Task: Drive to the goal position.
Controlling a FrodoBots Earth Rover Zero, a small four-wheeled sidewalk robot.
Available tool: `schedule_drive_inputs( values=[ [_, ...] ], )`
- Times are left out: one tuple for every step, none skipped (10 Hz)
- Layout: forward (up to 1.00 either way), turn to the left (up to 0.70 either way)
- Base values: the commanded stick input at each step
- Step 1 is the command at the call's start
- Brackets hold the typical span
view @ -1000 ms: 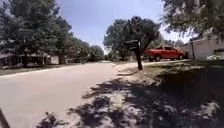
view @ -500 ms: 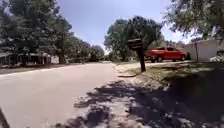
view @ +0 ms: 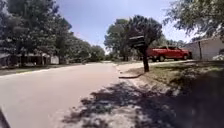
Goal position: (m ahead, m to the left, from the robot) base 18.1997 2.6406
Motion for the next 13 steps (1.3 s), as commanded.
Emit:
schedule_drive_inputs(
  values=[
    [0.7,0.0],
    [0.7,0.0],
    [0.7,0.0],
    [0.7,0.0],
    [0.7,0.0],
    [0.7,0.0],
    [0.7,0.0],
    [0.7,0.0],
    [0.7,0.0],
    [0.7,0.0],
    [0.7,0.0],
    [0.7,0.0],
    [0.7,0.0]
  ],
)
